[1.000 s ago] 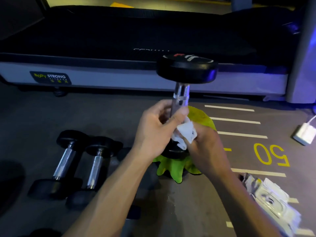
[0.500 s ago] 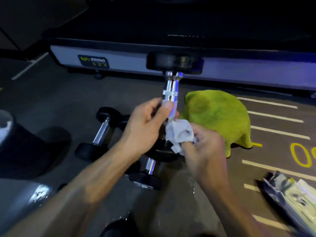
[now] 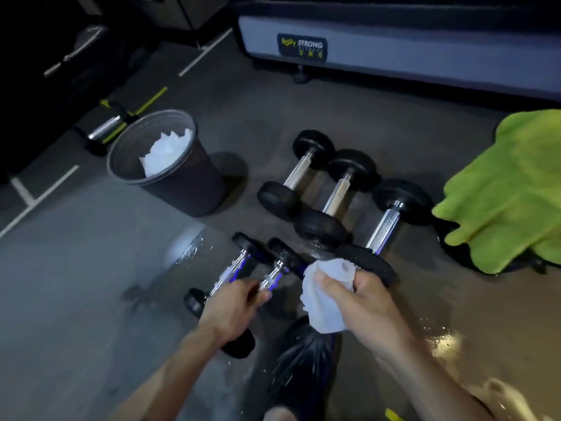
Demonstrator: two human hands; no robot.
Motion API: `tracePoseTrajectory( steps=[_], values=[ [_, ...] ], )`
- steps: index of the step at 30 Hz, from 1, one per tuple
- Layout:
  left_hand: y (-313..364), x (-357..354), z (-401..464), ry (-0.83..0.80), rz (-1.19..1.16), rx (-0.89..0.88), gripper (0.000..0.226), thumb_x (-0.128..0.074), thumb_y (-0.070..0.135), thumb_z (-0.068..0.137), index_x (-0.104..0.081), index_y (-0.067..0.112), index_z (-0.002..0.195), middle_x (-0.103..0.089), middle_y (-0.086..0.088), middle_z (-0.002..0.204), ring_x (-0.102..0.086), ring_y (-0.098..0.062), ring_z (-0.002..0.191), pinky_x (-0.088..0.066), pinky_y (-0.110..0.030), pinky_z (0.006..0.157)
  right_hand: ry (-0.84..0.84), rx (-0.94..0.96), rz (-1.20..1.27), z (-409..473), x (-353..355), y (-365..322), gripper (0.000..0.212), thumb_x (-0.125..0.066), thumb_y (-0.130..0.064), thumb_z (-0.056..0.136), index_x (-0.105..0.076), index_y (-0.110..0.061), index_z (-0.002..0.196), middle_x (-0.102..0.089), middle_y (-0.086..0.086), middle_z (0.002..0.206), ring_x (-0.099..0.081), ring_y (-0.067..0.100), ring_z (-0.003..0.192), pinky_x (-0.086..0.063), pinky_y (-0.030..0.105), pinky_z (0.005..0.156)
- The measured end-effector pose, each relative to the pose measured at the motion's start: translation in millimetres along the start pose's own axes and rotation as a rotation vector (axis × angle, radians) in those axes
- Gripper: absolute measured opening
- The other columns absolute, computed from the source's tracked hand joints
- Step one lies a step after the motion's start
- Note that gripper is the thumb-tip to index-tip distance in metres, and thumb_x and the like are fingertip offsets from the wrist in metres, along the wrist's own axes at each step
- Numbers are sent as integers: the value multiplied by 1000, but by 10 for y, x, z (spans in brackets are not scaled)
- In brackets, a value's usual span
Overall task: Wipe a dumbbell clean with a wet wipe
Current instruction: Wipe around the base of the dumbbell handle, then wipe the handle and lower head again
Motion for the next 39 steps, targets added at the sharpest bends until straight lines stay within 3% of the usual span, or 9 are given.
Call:
tracePoseTrajectory(
  steps=[5, 10, 14, 18, 21, 25, 28, 33, 39],
  values=[
    [-112, -429, 127, -37, 73, 130, 32, -56, 58, 101, -63, 27, 98, -75, 0, 108, -69, -29, 109, -50, -37, 83, -5, -33, -174, 129, -105, 171, 7, -72, -26, 90, -73, -20, 88, -76, -9, 81, -72, 4, 81, -52, 13, 68],
    [-184, -507, 207, -45, 81, 145, 37, -57, 61, 99, -64, 26, 106, -75, 0, 111, -69, -30, 110, -51, -37, 85, 16, -57, -182, 302, -161, 236, 12, -77, -39, 84, -71, -33, 93, -77, -9, 97, -71, 8, 98, -55, 32, 93],
    [-209, -407, 174, -30, 28, 145, 32, -62, 58, 98, -70, 32, 114, -76, 5, 110, -71, -25, 111, -50, -33, 84, 7, -84, -177, 410, -218, 226, 60, -60, -66, 63, -73, -23, 102, -78, -7, 95, -73, 14, 97, -56, 42, 94],
    [-383, 111, 328, 255, -51, 144, 26, -73, 50, 93, -73, 36, 114, -76, 5, 110, -72, -27, 108, -55, -36, 86, -37, -126, -175, 442, -288, 265, 35, -60, -50, 72, -72, -26, 95, -77, -7, 89, -72, 14, 91, -57, 44, 91],
    [-543, 304, 612, 195, 88, 184, 36, -74, 56, 90, -70, 32, 117, -68, 2, 125, -65, -32, 120, -53, -41, 93, -71, -95, -175, 440, -333, 264, 31, -58, -47, 76, -71, -26, 94, -77, -1, 88, -74, 21, 90, -59, 49, 88],
    [-678, 168, 943, 9, 40, 222, 32, -73, 49, 92, -62, 21, 83, -72, -1, 91, -72, -32, 98, -51, -34, 79, -47, -45, -147, 442, -322, 277, 50, -54, -58, 72, -69, -17, 97, -76, 5, 89, -74, 26, 91, -59, 54, 85],
    [-746, 23, 1080, -33, -38, 161, 43, -69, 36, 98, -46, 19, 66, -53, -1, 67, -69, -41, 90, -39, -34, 69, -4, -40, -97, 444, -251, 280, 49, -57, -57, 74, -68, -13, 94, -76, 7, 89, -73, 29, 90, -59, 55, 84],
    [-756, 30, 1055, 20, -104, 21, 40, -61, 46, 96, -45, 23, 67, -51, 4, 63, -54, -30, 71, -38, -37, 66, 61, -37, -13, 424, -91, 269, 17, -67, -25, 94, -67, -10, 86, -74, 11, 84, -74, 27, 84, -62, 52, 81],
    [14, 657, 786, 217, -475, -210, 43, -68, 56, 86, -63, 15, 80, -67, -8, 63, -58, -11, 58, -51, -43, 65, 180, 2, 129, 341, 241, 24, 12, -67, -19, 98, -74, -9, 95, -77, 14, 87, -75, 33, 87, -63, 49, 81]
  ],
)
Point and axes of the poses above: each hand's wrist, its own z-axis towards the middle knuckle, its own x-axis out of the back of the hand, y = z × x, the point moved 4 cm from there along z, towards the middle knuckle
